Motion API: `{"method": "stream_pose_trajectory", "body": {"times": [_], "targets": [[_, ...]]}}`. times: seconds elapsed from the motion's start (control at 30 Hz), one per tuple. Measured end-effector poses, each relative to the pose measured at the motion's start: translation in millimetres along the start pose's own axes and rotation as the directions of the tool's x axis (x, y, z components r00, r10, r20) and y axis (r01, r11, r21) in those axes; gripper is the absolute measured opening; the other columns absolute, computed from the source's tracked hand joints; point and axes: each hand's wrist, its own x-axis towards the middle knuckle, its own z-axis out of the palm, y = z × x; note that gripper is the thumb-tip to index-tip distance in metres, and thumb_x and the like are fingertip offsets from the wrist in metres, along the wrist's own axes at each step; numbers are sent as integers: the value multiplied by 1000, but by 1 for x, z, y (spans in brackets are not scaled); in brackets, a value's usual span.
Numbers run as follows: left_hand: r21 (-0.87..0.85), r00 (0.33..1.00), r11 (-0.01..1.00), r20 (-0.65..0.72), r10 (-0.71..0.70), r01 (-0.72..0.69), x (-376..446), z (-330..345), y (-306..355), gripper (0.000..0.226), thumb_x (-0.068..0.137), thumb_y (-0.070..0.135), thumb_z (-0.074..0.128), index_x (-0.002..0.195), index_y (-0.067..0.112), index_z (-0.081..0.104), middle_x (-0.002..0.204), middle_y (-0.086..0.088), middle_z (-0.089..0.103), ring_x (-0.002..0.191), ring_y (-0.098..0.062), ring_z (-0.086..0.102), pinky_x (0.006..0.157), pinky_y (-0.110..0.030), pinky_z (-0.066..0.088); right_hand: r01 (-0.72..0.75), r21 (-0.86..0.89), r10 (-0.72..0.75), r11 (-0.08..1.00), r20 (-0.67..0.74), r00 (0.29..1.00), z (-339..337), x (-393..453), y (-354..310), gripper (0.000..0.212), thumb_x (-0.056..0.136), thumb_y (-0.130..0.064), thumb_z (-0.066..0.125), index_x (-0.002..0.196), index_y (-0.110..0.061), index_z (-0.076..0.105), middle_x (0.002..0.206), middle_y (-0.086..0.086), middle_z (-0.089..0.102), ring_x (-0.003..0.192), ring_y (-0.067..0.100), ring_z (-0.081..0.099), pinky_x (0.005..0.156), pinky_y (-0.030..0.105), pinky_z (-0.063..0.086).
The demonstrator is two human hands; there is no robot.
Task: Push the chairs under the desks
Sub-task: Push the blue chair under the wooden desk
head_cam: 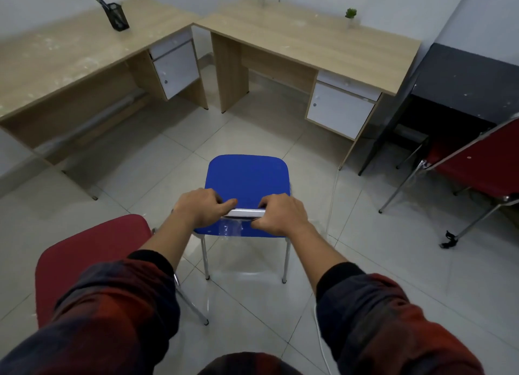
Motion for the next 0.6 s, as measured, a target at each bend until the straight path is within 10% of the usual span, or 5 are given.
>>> {"method": "stream_pose_trajectory", "body": {"times": [0.6], "targets": [[-89, 994, 996, -112, 11, -21, 53, -30, -40, 58, 83, 68, 39, 76, 20, 71, 70, 1, 67, 68, -19, 64, 64, -35, 55, -23, 1, 23, 1000, -23, 999, -17, 52, -29, 36, 76, -47, 70, 102, -22, 73, 87, -4, 69, 78, 17, 62, 64, 28, 50]]}}
